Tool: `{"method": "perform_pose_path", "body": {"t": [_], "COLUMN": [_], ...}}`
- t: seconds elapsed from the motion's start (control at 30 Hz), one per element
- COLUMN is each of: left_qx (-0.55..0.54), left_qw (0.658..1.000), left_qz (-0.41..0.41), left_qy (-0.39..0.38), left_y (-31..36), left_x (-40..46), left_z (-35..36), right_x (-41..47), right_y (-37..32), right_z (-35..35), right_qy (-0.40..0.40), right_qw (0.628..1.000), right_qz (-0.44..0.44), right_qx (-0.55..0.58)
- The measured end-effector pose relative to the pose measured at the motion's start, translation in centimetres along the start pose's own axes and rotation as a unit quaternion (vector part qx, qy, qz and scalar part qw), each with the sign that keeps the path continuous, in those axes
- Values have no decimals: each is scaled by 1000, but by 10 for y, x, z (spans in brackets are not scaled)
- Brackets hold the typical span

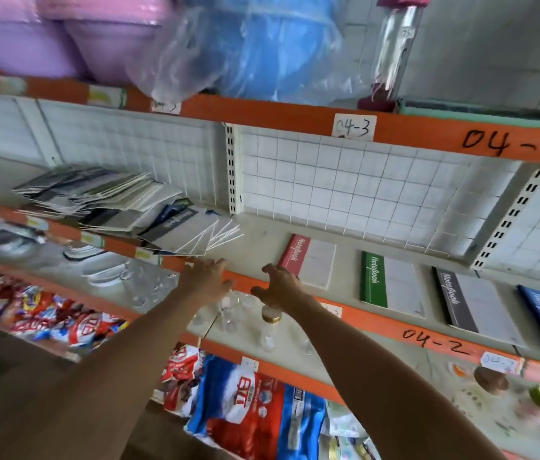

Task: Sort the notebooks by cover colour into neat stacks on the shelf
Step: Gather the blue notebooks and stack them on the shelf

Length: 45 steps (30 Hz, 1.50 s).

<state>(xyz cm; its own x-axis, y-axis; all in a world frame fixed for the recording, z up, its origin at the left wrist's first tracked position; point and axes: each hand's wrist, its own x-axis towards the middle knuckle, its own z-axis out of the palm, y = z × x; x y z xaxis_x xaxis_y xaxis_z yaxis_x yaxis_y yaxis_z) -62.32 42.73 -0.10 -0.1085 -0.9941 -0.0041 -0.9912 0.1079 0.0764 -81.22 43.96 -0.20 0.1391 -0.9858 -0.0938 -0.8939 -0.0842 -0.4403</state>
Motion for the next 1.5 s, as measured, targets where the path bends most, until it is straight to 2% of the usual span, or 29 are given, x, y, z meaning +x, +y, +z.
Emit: {"method": "perform_pose_path", "body": {"t": [0.17,0.37,0.6,0.73,0.8,0.97,1.07,1.13,1.27,1.4,1.5], "left_qx": [-8,39,32,13,1,-15,-25,-23,-25,-67,-127], "left_qw": [1000,999,999,999,999,999,997,996,997,991,986], "left_qz": [-19,-9,-41,-35,-25,3,26,22,7,-42,-37], "left_qy": [-10,-18,-11,-23,-19,-42,-61,-82,-75,-107,-106], "left_y": [-63,-136,-210,-232,-239,-250,-247,-247,-246,-249,-252], "left_x": [43,91,132,147,157,185,195,199,211,224,229], "left_z": [-8,-11,-22,-16,-14,-12,-6,0,2,-1,-3], "right_x": [64,143,206,226,234,244,244,244,245,240,235], "right_y": [-43,-97,-155,-172,-177,-174,-168,-169,-176,-182,-185], "right_z": [16,48,74,92,98,90,87,88,91,93,94], "right_qy": [7,10,0,-38,-25,31,38,41,47,80,96], "right_qw": [1000,999,996,990,990,996,995,992,977,965,956], "right_qz": [-5,-2,-83,-97,-76,30,81,115,206,248,273], "right_qx": [7,53,-10,-97,-118,-78,-50,-35,-22,14,53]}}
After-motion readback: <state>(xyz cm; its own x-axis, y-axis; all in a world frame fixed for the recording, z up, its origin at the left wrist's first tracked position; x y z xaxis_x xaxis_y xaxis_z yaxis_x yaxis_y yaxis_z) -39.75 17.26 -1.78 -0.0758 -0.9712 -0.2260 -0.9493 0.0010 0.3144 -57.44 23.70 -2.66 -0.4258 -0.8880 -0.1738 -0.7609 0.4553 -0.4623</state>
